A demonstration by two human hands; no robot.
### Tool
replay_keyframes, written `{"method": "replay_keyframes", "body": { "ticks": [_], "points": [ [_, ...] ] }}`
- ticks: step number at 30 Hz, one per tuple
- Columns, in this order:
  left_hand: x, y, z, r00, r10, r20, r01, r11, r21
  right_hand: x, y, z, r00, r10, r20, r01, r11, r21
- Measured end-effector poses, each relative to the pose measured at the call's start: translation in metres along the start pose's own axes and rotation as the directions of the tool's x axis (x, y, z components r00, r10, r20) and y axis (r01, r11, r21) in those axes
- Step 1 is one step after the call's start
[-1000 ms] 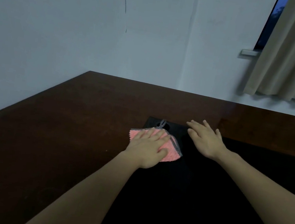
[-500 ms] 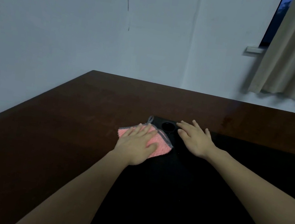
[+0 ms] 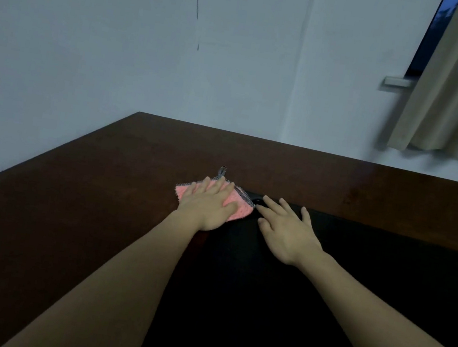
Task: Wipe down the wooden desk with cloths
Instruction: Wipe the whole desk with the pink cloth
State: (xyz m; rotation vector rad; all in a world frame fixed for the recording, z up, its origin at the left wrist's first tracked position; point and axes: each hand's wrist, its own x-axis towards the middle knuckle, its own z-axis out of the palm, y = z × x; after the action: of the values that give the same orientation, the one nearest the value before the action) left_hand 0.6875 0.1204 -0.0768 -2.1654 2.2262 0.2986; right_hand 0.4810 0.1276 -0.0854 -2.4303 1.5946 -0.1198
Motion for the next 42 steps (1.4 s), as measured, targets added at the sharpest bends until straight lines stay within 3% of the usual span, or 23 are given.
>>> {"method": "replay_keyframes", "body": {
  "ticks": [14,22,25,28,35,38,42],
  "points": [
    [-0.131,-0.038,0.018,0.978,0.206,0.040,-0.208,0.975,0.078,-0.007,-0.005,-0.005,0.999,-0.009,0.043,0.010,1.000,-0.028],
    [-0.044,-0.036,-0.003,0.995,-0.099,0.006,0.099,0.994,0.040,-0.004,-0.007,-0.009,0.992,-0.023,0.125,0.036,0.994,-0.104],
    [-0.023,-0.028,-0.002,0.988,-0.151,0.011,0.151,0.988,0.027,-0.005,-0.008,-0.008,0.991,-0.021,0.135,0.036,0.994,-0.106],
    [-0.037,-0.024,-0.004,0.995,-0.094,0.031,0.093,0.994,0.050,-0.005,-0.010,-0.008,0.991,-0.023,0.132,0.037,0.994,-0.100],
    [-0.131,-0.046,0.014,0.973,0.219,0.078,-0.226,0.968,0.106,-0.007,-0.008,-0.007,0.990,-0.023,0.137,0.036,0.995,-0.092],
    [-0.133,-0.059,0.011,0.974,0.210,0.086,-0.218,0.971,0.101,-0.007,-0.008,-0.007,0.991,-0.022,0.131,0.034,0.996,-0.088],
    [-0.088,-0.059,-0.002,0.993,0.078,0.085,-0.087,0.990,0.107,-0.005,-0.007,-0.007,0.991,-0.015,0.136,0.027,0.996,-0.087]
  ]
}}
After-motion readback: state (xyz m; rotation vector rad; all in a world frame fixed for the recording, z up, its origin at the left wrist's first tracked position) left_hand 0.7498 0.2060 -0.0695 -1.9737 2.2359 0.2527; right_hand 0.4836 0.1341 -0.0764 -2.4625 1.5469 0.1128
